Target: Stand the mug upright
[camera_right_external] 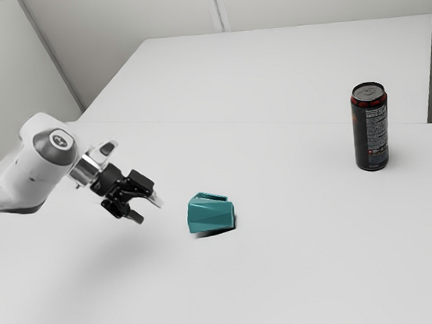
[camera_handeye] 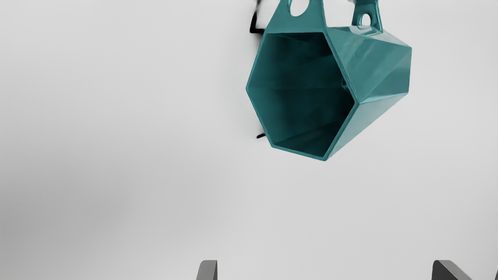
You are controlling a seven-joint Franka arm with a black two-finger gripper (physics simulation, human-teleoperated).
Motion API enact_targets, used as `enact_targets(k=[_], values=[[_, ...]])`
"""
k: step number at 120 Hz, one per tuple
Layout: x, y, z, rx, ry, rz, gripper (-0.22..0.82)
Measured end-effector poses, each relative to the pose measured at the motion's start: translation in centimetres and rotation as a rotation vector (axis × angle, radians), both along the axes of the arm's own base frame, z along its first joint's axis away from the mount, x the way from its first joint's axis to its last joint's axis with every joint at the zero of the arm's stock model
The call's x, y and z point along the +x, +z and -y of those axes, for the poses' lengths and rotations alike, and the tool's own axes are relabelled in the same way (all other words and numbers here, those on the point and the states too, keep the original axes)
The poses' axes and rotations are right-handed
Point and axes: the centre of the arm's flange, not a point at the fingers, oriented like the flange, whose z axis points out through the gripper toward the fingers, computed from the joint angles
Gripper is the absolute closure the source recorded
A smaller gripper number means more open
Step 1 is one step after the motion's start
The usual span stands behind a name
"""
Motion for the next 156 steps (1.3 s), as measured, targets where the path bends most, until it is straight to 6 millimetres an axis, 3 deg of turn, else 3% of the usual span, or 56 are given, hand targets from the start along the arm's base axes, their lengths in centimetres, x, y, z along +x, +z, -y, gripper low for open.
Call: enact_targets(k=[58, 88, 156], values=[[2.5, -5.3, 2.2, -0.096, 0.031, 0.135, 0.0], [2.9, -6.6, 4.2, -0.156, 0.03, 0.18, 0.0], [3.3, -8.9, 5.5, -0.298, 0.077, 0.245, 0.0]])
